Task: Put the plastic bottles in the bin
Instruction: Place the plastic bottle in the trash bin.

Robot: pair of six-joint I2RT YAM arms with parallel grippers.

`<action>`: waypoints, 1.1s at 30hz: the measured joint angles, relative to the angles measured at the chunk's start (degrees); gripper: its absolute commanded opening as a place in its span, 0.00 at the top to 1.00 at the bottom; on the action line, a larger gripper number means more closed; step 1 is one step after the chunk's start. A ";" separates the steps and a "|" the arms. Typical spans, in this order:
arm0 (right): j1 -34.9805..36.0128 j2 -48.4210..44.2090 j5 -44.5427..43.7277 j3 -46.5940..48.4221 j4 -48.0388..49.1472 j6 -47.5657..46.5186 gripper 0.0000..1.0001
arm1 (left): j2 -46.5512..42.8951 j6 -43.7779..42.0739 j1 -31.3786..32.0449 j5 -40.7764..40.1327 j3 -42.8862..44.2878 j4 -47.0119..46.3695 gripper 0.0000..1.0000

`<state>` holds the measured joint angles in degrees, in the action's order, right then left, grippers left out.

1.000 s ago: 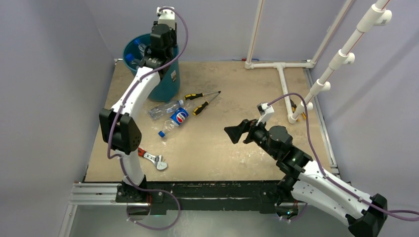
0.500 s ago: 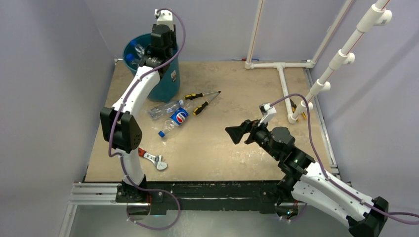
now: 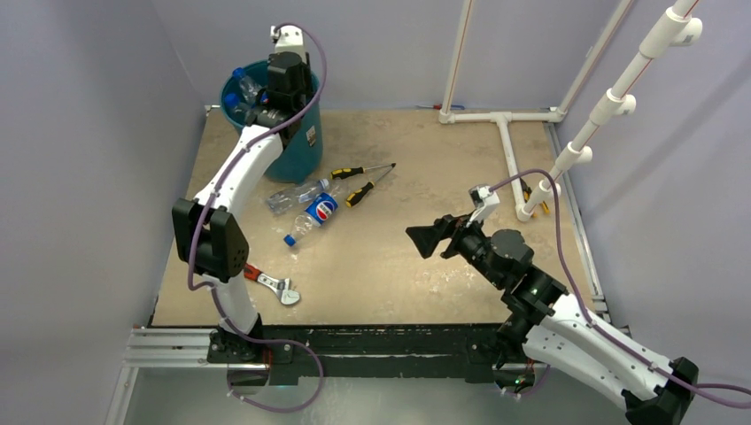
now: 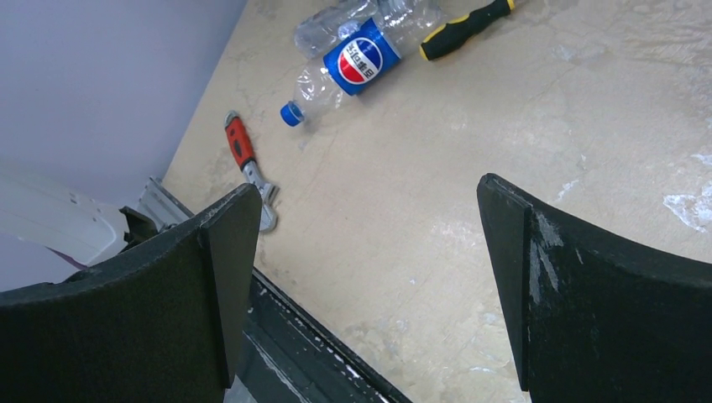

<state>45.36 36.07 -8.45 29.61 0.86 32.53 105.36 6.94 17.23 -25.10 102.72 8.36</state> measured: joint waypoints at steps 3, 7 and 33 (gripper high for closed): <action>0.00 -1.29 0.04 0.00 0.33 0.07 0.02 | -0.20 0.44 0.00 -0.24 -0.02 0.52 0.47; 0.00 -1.46 0.07 0.00 0.46 0.37 0.02 | -0.20 1.18 0.00 -0.83 -0.15 2.64 0.05; 0.00 -0.83 2.14 -0.92 4.07 1.53 0.04 | -34.86 15.13 0.09 1.99 -23.56 5.31 0.01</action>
<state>45.36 35.24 -6.31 28.69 4.93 34.06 70.50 22.06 17.32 -23.11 79.15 13.67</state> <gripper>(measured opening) 0.967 0.987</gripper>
